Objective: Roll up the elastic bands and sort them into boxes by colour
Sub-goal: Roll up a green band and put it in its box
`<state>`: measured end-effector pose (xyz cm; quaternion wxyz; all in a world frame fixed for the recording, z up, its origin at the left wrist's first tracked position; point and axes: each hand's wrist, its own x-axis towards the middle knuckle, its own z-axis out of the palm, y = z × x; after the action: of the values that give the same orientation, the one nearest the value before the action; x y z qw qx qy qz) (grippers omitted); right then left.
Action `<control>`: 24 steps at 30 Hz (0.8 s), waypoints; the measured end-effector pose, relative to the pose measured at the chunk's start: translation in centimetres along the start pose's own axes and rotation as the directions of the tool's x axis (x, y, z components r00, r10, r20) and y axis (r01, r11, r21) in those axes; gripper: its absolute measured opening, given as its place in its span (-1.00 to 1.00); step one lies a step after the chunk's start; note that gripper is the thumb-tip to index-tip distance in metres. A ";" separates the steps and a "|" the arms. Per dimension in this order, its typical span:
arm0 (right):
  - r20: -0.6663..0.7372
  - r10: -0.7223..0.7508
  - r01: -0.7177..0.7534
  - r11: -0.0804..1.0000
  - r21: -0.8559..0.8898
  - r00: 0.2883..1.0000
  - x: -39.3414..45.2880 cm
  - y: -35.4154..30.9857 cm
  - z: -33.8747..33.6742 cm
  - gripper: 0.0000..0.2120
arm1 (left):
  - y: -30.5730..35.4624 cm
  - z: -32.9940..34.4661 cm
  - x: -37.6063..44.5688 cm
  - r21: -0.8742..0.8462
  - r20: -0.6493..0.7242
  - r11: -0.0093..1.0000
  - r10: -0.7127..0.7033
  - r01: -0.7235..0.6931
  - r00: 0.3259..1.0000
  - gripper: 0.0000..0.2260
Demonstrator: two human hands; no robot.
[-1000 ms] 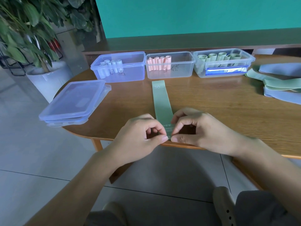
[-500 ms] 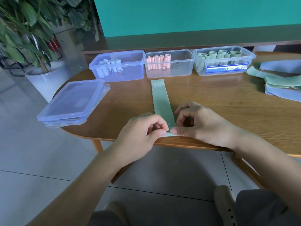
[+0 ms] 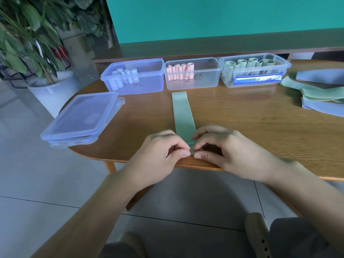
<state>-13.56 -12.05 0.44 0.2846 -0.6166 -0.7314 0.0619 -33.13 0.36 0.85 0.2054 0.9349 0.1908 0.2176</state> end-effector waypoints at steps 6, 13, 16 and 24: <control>-0.012 0.018 -0.019 0.999 -0.032 1.000 0.2 0.1 0.0 -0.69 | 0.1 0.0 0.0 0.010 -0.102 0.999 0.044 -0.044 0.994 -0.95; -0.049 -0.028 0.018 0.981 -0.195 0.998 0.2 -0.1 0.2 -0.62 | 0.2 0.2 -0.2 0.047 -0.073 0.999 0.020 -0.016 0.997 -0.94; -0.104 -0.031 0.010 0.979 -0.202 0.994 0.1 0.1 0.5 -0.64 | 0.1 0.3 -0.1 0.047 -0.075 0.999 0.013 -0.010 0.997 -0.93; -0.116 -0.001 -0.005 0.999 -0.052 0.993 0.4 0.9 0.6 -0.79 | -0.3 0.3 0.4 0.089 -0.112 0.996 0.020 -0.010 0.993 -0.85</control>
<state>-13.07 -11.28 -0.27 0.3106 -0.6270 -0.7144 0.0071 -32.73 0.71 0.56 0.1514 0.9306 0.2047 0.2631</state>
